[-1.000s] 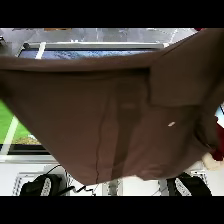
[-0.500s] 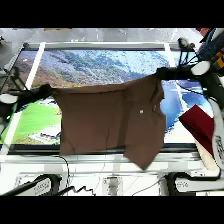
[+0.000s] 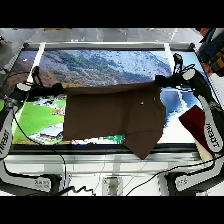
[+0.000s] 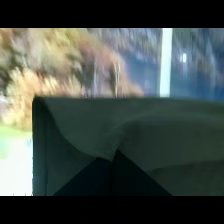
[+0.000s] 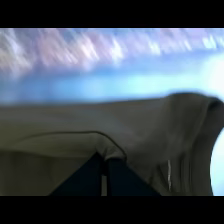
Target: Fold the clothes and pants, and hang the long-sleeved shirts on hangers.
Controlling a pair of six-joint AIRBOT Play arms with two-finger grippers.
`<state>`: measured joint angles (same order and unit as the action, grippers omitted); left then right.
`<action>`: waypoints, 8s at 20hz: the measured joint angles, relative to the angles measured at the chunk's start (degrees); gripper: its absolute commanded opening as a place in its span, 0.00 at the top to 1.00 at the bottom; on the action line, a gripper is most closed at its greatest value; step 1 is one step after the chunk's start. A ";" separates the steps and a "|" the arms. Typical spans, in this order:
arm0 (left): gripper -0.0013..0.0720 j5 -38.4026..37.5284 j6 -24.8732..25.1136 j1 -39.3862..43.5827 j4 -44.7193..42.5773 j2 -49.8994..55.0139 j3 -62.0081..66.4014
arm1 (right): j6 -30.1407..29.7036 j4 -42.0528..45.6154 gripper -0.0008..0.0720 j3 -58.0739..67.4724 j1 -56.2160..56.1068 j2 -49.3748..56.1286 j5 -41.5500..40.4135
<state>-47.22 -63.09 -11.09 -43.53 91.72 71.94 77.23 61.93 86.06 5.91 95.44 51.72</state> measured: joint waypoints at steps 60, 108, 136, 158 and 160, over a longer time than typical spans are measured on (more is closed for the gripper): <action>0.96 -21.22 19.02 -9.99 16.35 -20.55 -31.65 | -8.52 -23.63 0.98 -48.92 9.81 -41.66 2.78; 0.96 -19.98 -5.38 6.47 -9.05 -19.98 3.06 | 5.73 -19.76 0.97 -9.92 -35.52 2.05 -17.11; 0.03 23.21 -7.26 45.03 14.58 -1.44 3.10 | 8.35 4.24 0.26 -0.87 4.42 -4.50 10.99; 0.04 -4.35 9.16 28.94 7.89 -13.25 3.10 | -5.62 -19.61 0.97 1.14 -16.15 11.52 8.28; 0.04 -7.63 11.19 26.93 6.14 -16.33 3.10 | -2.51 -16.17 0.97 2.51 -13.88 7.93 8.15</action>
<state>-54.85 -51.90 15.84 -37.39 75.40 75.05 74.72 45.76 88.58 -7.97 103.37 59.88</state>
